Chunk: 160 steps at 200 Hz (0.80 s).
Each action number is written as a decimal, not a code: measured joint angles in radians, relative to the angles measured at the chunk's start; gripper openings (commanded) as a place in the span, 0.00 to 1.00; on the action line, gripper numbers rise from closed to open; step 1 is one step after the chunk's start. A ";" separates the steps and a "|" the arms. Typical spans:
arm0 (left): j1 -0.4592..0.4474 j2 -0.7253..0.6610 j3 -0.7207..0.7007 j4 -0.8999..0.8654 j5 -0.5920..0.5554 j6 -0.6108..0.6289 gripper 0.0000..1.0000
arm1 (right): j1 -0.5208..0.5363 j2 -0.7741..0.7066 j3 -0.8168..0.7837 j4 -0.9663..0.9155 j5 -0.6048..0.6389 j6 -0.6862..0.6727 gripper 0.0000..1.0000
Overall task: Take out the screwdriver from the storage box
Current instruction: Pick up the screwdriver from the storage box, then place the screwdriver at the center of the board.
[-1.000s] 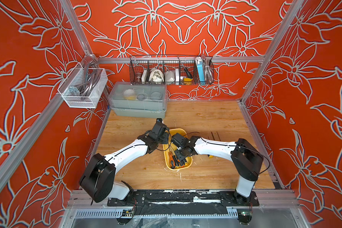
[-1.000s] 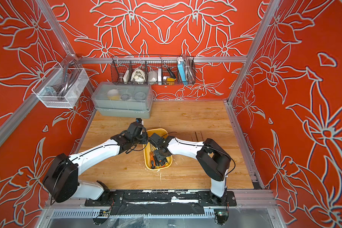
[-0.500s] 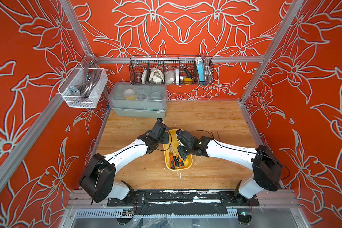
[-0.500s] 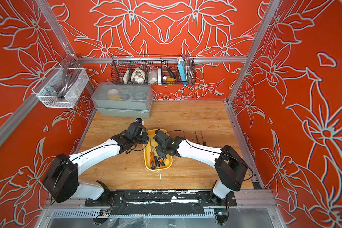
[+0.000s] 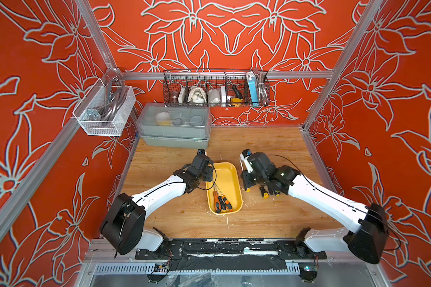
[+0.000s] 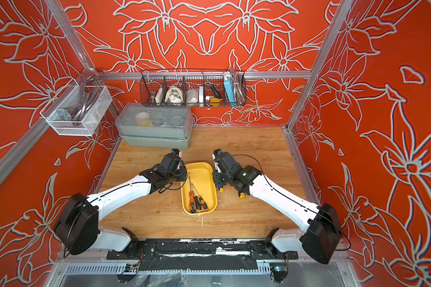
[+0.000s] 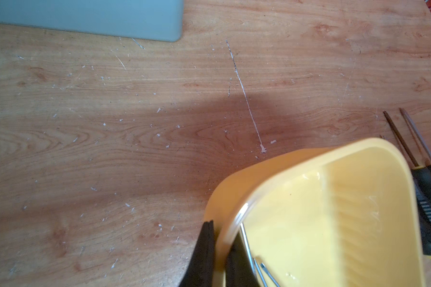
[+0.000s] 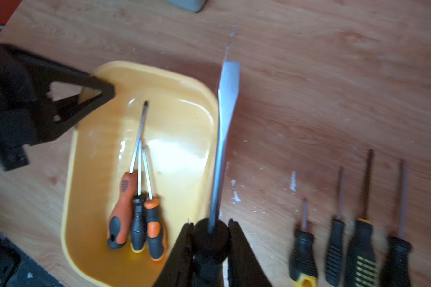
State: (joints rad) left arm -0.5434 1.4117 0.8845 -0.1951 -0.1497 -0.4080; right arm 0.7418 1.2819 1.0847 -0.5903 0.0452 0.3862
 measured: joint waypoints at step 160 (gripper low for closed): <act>0.000 0.000 0.000 0.000 0.006 0.000 0.00 | -0.687 0.179 -0.072 -0.107 -0.078 -0.299 0.00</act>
State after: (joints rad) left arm -0.5434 1.4117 0.8845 -0.1947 -0.1432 -0.4080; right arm 0.0547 1.4605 1.0122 -0.6971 -0.0326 0.0875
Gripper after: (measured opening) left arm 0.091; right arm 0.242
